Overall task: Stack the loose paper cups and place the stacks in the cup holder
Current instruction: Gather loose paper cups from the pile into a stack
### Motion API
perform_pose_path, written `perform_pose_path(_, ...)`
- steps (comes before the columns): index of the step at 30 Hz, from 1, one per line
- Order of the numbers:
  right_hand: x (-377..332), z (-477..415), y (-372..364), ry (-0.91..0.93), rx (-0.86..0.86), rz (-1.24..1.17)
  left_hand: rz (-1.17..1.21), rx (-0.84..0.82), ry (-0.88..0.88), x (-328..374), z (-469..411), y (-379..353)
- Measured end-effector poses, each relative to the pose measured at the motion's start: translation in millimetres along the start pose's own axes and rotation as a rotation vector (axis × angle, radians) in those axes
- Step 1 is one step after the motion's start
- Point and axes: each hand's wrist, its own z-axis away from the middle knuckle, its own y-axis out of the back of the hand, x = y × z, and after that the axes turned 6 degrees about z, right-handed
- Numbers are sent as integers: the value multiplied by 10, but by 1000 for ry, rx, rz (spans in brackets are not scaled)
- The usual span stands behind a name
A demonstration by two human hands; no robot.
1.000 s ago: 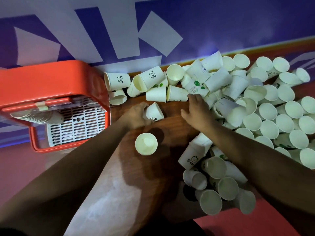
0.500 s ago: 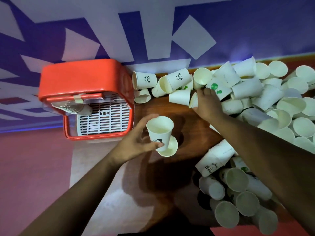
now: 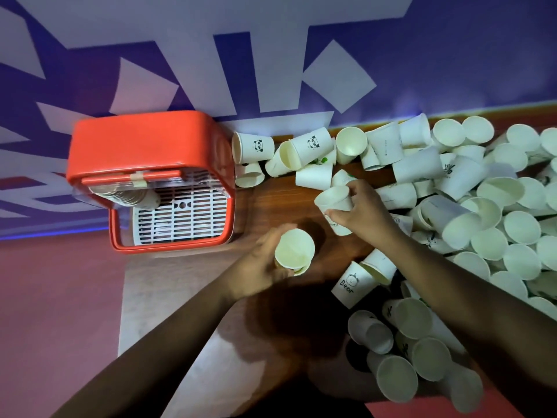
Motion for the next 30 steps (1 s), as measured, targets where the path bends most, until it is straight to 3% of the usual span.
perform_pose_path(5, -289, 382, 34, 27, -96, -299, -29, -133, 90, -111, 17, -69)
perform_pose_path(13, -386, 628, 81, 79, -58, -489, 99, 22, 138, -228, -49, -158)
perform_pose_path(17, -380, 666, -22, 141, -123, -365, 134, 13, 177, -231, -151, -122)
perform_pose_path(20, -352, 681, -158, 253, -53, -165, -22, -13, 177, -384, -141, 102)
perform_pose_path(24, -309, 688, -365, 360, -8, 65, -220, 187, 68, -448, -201, 445)
perform_pose_path(27, -253, 684, -513, 324, -4, 62, -271, 345, 46, -272, -410, 611)
perform_pose_path(30, -217, 674, -553, 285, -51, 17, -317, 392, 55, -112, -661, 700)
